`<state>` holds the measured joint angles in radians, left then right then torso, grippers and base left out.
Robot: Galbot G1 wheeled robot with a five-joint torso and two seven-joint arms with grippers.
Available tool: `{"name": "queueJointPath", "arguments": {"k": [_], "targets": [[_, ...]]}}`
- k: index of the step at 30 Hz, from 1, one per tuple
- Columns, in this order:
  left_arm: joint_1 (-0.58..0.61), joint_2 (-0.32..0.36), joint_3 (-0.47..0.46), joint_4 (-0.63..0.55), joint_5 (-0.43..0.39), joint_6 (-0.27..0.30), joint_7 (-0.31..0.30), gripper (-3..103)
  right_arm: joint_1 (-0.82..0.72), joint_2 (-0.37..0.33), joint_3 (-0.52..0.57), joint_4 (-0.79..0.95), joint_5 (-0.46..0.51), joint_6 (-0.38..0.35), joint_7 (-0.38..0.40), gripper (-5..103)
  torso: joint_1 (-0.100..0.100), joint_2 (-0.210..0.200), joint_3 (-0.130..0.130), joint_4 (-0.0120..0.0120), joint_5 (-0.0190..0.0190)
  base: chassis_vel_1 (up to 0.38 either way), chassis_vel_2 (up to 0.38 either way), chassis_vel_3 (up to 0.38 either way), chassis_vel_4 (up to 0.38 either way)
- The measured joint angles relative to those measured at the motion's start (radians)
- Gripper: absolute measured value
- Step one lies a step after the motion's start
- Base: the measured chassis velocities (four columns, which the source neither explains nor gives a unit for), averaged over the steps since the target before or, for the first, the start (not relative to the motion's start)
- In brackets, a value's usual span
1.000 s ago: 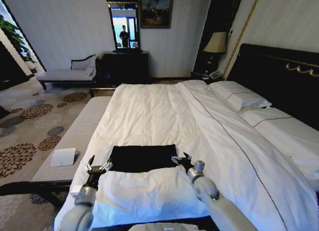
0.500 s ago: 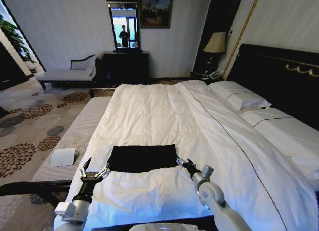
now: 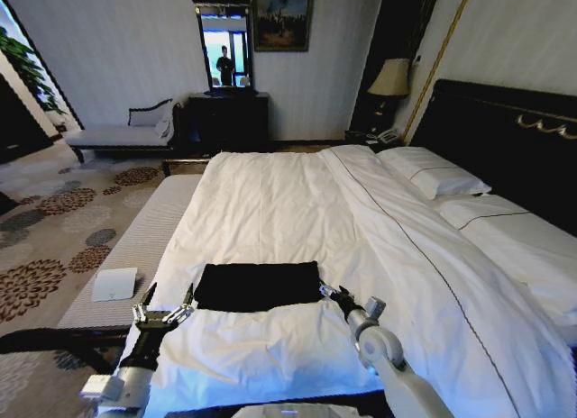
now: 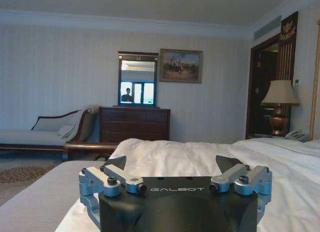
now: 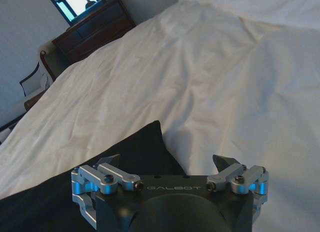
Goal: Fold the clothes on the bed.
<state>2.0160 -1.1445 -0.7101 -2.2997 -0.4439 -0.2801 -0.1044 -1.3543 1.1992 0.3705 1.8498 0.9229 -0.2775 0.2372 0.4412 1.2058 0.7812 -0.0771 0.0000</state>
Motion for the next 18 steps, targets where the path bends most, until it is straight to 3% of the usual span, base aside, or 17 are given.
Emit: {"name": "queueJointPath", "arguments": {"k": [7, 10, 13, 18], "targets": [[-0.002, 0.0, 0.002, 0.002, 0.0, 0.001, 0.0, 100, 0.068, -0.005, 0.013, -0.075, 0.121, -0.06, -0.036, 100, 0.0, 0.0, 0.0, 0.0001, 0.0, 0.0, 0.0, 0.0, 0.0], [-0.002, 0.0, 0.002, 0.002, 0.0, 0.001, 0.0, 100, 0.084, -0.006, 0.015, -0.097, 0.135, -0.074, -0.057, 100, 0.0, 0.0, 0.0, 0.0, 0.0, 0.0, 0.0, 0.0, 0.0], [-0.002, 0.0, 0.002, 0.002, 0.0, 0.002, 0.0, 100, 0.119, -0.015, 0.012, -0.177, 0.135, -0.115, -0.129, 100, 0.0, 0.0, 0.0, 0.0001, 0.0, 0.0, 0.0, 0.0, 0.0], [-0.003, 0.0, 0.003, 0.003, 0.0, 0.002, 0.0, 100, 0.155, -0.008, 0.003, -0.265, 0.119, -0.119, -0.178, 100, 0.0, 0.0, 0.0, 0.0, 0.0, 0.0, 0.0, 0.0, 0.0]]}}
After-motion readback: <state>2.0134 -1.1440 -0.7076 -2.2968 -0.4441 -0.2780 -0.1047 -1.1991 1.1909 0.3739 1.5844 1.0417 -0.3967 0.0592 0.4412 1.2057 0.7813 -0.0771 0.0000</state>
